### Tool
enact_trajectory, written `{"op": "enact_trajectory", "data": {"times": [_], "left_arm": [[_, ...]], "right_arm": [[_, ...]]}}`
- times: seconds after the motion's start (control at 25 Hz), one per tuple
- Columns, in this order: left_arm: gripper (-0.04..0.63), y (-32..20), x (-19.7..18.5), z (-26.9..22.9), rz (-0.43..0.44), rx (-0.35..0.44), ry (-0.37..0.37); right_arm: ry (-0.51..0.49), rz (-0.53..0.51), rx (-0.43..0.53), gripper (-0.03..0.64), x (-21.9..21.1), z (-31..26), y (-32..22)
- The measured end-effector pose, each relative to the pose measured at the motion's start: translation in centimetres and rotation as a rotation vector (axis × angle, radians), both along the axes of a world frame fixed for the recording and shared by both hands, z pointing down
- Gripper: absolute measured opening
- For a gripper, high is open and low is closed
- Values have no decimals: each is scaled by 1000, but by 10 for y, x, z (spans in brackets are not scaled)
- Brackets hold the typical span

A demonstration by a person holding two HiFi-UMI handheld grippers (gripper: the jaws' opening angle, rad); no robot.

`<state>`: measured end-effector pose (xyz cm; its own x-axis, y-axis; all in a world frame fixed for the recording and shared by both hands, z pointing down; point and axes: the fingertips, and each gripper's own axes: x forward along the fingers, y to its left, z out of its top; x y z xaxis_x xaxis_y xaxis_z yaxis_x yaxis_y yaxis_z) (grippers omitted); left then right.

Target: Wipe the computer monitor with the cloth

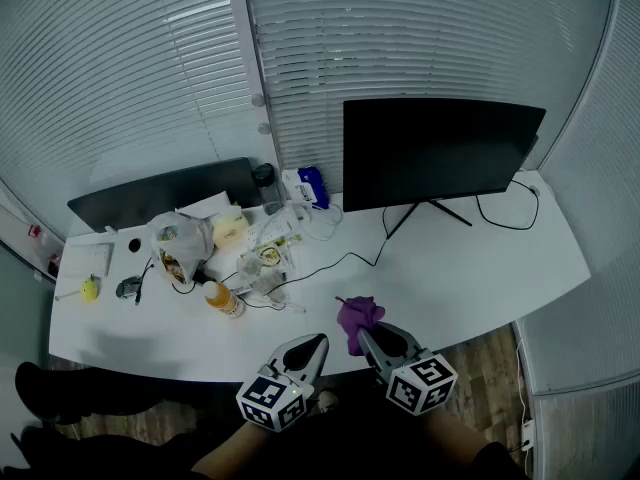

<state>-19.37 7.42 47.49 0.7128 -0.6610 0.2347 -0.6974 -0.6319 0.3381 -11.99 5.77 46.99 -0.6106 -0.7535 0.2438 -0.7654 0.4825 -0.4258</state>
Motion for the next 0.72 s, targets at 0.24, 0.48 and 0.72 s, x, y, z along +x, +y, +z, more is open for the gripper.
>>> {"op": "enact_trajectory", "data": {"times": [0.24, 0.48, 0.72], "left_arm": [[5, 4, 1, 1, 3, -4, -5], [5, 6, -1, -1, 10, 2, -9], [5, 7, -2, -2, 16, 9, -17]], "right_arm": [[1, -1, 1, 77, 0, 0, 2], [-22, -1, 1, 77, -1, -1, 3], [-21, -1, 1, 77, -3, 0, -1]]}}
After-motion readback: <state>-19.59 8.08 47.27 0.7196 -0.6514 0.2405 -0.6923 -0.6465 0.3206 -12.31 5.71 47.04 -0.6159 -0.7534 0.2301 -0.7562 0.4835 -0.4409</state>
